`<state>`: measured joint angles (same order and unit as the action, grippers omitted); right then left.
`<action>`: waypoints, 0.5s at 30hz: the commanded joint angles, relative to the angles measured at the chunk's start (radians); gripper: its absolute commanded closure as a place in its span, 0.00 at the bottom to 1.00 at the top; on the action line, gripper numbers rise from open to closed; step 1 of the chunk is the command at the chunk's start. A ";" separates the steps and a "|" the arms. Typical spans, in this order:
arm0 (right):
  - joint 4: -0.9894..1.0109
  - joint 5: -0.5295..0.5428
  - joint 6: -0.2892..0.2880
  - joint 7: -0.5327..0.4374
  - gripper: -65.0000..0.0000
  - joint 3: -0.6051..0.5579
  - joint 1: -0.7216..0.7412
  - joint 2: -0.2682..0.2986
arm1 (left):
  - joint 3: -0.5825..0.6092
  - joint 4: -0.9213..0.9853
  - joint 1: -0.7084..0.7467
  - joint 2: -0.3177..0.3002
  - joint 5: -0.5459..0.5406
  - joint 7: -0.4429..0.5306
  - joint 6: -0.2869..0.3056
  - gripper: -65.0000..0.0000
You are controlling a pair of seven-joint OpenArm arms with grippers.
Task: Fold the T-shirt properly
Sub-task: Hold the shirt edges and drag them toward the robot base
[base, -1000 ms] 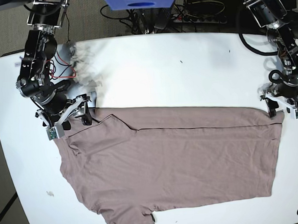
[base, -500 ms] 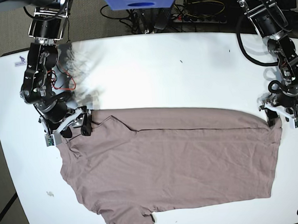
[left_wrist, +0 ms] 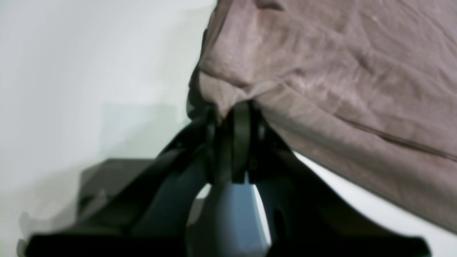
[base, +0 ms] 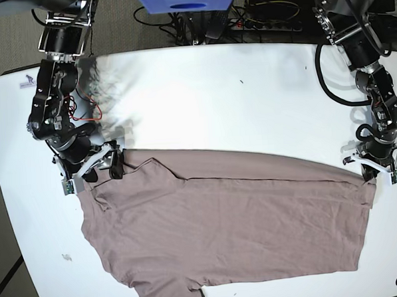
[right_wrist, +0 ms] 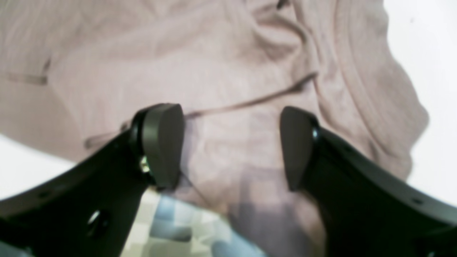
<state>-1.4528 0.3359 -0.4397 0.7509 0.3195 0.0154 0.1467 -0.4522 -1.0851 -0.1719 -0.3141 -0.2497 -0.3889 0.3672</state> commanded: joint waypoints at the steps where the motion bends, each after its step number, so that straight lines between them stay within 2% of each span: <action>1: -0.033 0.008 0.002 0.018 0.36 0.009 0.004 0.008 | 0.002 -0.005 -0.017 -0.010 0.008 -0.028 0.003 0.94; 15: -0.106 0.018 -0.001 -0.011 0.36 0.067 -0.095 0.001 | 0.003 -0.019 -0.008 -0.016 0.009 -0.017 0.001 0.94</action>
<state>-1.5177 0.3504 -0.4389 0.7498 0.3683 -0.0563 0.1402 -0.4519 -1.0901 -0.1738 -0.3157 -0.2394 -0.3965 0.3676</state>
